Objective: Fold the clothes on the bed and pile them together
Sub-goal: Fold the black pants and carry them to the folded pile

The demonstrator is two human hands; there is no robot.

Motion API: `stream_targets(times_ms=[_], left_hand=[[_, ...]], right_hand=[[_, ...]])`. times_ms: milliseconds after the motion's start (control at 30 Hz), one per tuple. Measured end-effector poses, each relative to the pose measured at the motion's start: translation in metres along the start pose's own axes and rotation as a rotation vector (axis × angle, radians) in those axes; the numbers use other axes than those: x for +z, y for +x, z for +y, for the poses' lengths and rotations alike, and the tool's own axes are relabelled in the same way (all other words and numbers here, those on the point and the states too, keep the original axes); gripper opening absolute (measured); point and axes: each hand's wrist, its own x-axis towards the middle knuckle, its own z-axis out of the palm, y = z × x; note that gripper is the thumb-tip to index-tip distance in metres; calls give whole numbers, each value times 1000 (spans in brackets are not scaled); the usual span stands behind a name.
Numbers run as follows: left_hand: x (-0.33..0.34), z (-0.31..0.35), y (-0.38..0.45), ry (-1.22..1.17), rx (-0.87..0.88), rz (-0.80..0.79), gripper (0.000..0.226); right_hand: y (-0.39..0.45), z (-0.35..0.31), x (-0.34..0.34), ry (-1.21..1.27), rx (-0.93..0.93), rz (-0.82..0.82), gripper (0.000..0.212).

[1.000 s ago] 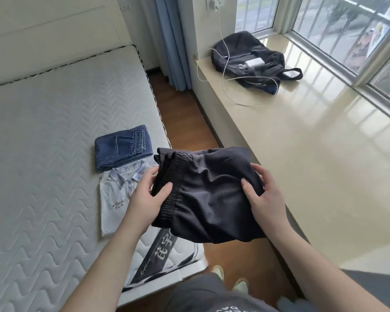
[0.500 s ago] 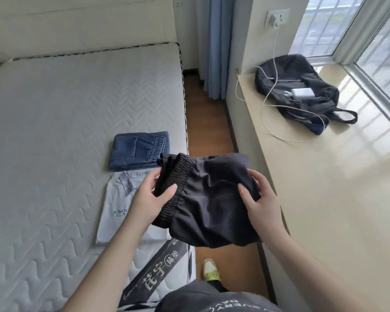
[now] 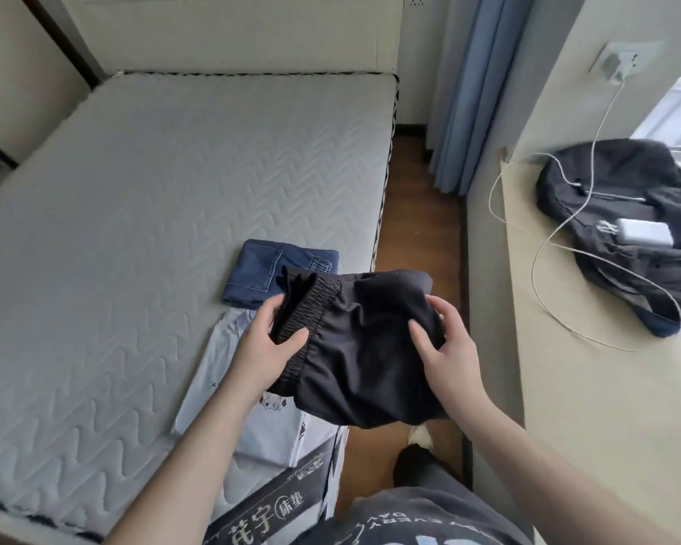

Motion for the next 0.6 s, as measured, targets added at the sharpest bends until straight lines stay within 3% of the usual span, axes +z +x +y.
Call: stream_targets(times_ms=[333, 600], left_hand=[[-16, 12, 53, -26, -96, 153, 50], [-62, -25, 114, 30, -103, 231, 48]], right_hand=[[112, -22, 36, -9, -48, -238, 33], [163, -24, 108, -41, 16, -349, 36]])
